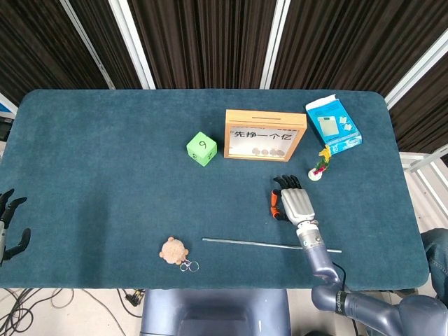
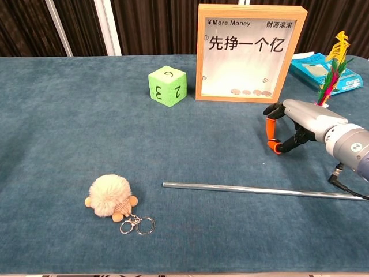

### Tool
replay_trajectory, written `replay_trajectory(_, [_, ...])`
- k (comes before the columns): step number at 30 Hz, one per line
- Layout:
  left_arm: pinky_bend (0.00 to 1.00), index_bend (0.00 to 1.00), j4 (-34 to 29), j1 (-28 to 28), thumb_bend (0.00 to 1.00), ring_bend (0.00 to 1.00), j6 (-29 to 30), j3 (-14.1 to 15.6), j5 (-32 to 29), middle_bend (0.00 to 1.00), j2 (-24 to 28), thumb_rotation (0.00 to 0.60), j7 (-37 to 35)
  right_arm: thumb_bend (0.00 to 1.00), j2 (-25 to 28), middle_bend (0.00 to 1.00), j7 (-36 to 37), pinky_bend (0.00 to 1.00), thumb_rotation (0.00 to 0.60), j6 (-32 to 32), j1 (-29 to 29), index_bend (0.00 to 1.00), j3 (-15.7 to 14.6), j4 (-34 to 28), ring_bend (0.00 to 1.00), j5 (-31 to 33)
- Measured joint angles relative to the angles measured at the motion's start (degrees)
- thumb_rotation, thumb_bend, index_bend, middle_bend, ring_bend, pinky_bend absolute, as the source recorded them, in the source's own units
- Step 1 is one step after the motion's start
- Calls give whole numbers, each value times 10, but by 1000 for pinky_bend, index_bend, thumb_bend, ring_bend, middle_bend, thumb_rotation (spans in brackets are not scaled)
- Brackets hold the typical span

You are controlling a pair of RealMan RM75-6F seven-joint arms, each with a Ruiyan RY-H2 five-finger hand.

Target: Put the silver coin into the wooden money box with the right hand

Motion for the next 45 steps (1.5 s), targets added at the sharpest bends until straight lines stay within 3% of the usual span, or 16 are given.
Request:
replay_trajectory(8, [129, 187, 0, 0, 436, 0, 0, 0, 1, 15, 1, 600, -4, 486, 26, 171, 0, 1000, 600, 14, -3, 714, 5, -40, 96, -7])
replay_trajectory(16, [137, 188, -1, 0, 436, 0, -2, 2, 3, 15, 2, 600, -7, 486, 136, 171, -19, 1000, 600, 11, -6, 714, 31, -210, 96, 12])
replay_trajectory(21, [143, 189, -1, 0, 436, 0, -2, 2, 4, 15, 2, 600, -10, 486, 237, 171, -45, 1000, 600, -22, 10, 714, 78, -320, 91, 95])
replay_trajectory(27, [148, 189, 0, -1, 436, 0, -4, 1, 2, 15, 3, 600, -15, 486, 322, 171, -97, 995, 600, -78, 64, 714, 120, -354, 86, 238])
replay_trajectory(28, [150, 189, 0, -1, 436, 0, -4, 1, 1, 15, 3, 600, -16, 486, 332, 171, -103, 925, 600, -86, 75, 714, 125, -356, 86, 263])
replay_trajectory(30, [154, 189, -1, -1, 436, 0, -5, 0, -2, 15, 3, 600, -18, 486, 357, 171, -116, 375, 600, -111, 105, 714, 135, -355, 86, 318])
replay_trajectory(32, [154, 189, -1, -1, 436, 0, -7, -2, -6, 15, 3, 600, -21, 486, 377, 171, -125, 15, 600, -136, 134, 714, 141, -349, 86, 362])
replay_trajectory(39, [155, 189, -2, -5, 436, 0, -17, -8, -21, 15, 4, 600, -25, 487, 415, 171, -156, 0, 600, -213, 251, 714, 132, -255, 83, 463])
replay_trajectory(45, [155, 189, -8, -9, 436, 0, -26, -11, -33, 15, 6, 600, -19, 487, 414, 157, -162, 0, 600, -268, 315, 714, 105, -173, 54, 501])
